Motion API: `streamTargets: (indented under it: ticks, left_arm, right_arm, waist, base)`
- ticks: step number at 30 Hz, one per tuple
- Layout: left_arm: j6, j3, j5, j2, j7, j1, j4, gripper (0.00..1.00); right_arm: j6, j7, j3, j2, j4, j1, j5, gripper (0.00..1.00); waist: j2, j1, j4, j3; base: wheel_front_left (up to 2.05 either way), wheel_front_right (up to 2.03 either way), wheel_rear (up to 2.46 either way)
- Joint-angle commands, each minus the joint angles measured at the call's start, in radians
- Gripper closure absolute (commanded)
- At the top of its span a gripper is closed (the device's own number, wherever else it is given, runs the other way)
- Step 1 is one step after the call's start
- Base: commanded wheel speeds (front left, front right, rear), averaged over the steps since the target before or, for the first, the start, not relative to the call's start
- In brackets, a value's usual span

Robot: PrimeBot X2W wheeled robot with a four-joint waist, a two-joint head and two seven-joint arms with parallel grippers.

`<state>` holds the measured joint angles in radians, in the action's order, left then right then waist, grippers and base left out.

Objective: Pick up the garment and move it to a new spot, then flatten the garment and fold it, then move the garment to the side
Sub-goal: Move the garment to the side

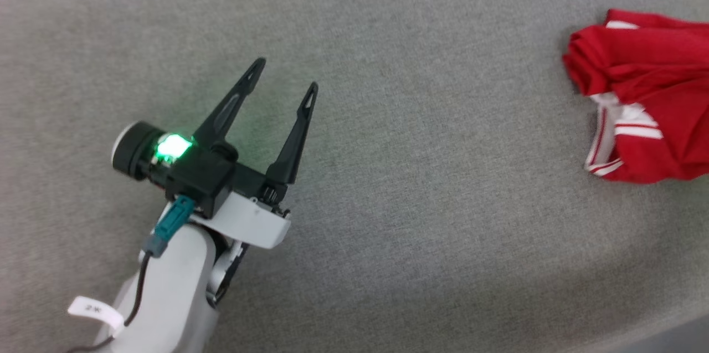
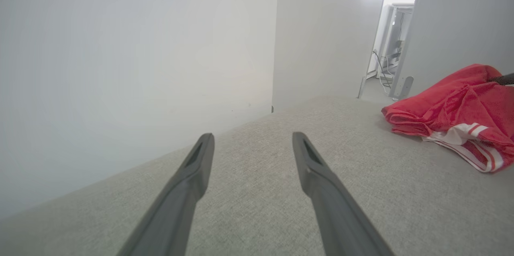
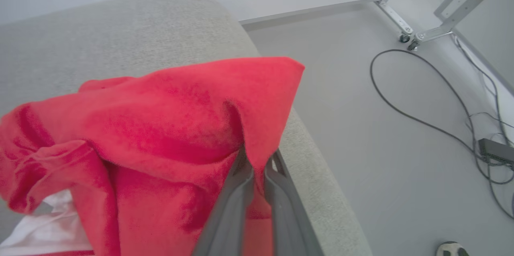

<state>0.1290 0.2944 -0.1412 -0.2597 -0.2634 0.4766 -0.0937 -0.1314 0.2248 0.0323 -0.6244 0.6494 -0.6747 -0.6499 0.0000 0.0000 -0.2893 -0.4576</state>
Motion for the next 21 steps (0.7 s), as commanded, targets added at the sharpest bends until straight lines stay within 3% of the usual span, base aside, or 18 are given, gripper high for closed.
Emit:
streamTargets:
  ticks: [1,8,21]
  left_arm:
    - [0.002,0.01,-0.001,-0.01,-0.001,0.022,0.004,0.0]
    - [0.002,0.039,-0.003,-0.045,-0.001,0.095,0.029,0.0]
    - [0.002,0.022,0.015,-0.063,-0.001,0.104,0.064,0.0]
  right_arm:
    - [0.001,-0.019,-0.011,-0.009,0.019,-0.026,0.022,1.0]
    - [0.001,-0.124,-0.029,-0.03,0.136,-0.125,0.12,1.0]
    - [0.001,-0.318,-0.04,0.012,0.381,-0.287,0.267,1.0]
  waist:
    - [0.0,0.0,-0.025,-0.04]
    - [0.0,0.0,-0.023,-0.085]
    - [0.0,0.0,0.004,-0.134]
  base:
    - [0.0,0.0,0.0]
    - [0.0,0.0,0.0]
    - [0.0,0.0,0.0]
